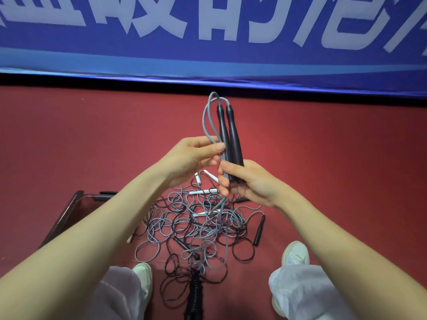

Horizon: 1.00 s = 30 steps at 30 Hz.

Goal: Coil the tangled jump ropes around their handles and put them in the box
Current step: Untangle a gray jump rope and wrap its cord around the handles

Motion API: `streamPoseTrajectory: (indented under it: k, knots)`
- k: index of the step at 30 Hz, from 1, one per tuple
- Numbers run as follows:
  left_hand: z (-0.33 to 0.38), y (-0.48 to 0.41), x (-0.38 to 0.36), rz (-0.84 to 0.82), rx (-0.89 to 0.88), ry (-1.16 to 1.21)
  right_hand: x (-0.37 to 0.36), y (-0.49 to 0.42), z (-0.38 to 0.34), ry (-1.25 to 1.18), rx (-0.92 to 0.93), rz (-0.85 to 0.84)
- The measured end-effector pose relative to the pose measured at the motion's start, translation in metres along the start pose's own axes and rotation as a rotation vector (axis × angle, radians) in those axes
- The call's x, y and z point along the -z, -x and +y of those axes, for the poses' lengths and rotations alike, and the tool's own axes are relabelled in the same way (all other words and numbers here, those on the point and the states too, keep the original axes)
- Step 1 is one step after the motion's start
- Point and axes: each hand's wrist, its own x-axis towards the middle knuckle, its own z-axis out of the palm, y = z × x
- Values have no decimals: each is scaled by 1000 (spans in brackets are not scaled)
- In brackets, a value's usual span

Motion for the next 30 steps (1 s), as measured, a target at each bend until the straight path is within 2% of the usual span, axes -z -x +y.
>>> streamPoseTrajectory:
  k: [6,11,16,22,27,30]
  knots:
    - [-9,1,-2,-58,46,-101,2,-1,4,138,-118,-25]
    - [-9,0,-5,-87,18,-52,-2,0,1,100,-127,-34]
    - [-15,-4,-6,-55,-31,-143,0,-3,2,142,-135,18]
    - [-17,-8,-5,46,-63,-163,-2,-16,10,428,55,278]
    - [-17,-7,-8,87,-103,-191,-7,-15,7,595,101,318]
    - [-17,-8,-3,92,-79,-175,-10,-13,5,600,107,311]
